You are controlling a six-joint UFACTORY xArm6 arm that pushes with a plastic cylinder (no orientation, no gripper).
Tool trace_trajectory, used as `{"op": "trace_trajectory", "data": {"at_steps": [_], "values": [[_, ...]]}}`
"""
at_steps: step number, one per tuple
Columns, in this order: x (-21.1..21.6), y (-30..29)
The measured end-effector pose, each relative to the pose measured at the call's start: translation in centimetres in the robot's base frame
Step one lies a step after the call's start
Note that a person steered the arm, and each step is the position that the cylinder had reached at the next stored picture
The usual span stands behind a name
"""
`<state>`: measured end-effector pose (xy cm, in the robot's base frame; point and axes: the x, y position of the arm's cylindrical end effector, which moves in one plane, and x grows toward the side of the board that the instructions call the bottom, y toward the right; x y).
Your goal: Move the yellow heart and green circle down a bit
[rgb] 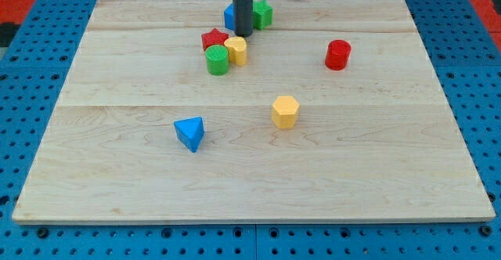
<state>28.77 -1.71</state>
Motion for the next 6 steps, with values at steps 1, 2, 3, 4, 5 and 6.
{"op": "trace_trajectory", "data": {"at_steps": [1, 2, 3, 4, 5, 6], "values": [[1.8, 0.0], [3.3, 0.1], [4.8, 0.1], [5.5, 0.1], [6.1, 0.1], [6.3, 1.4]]}}
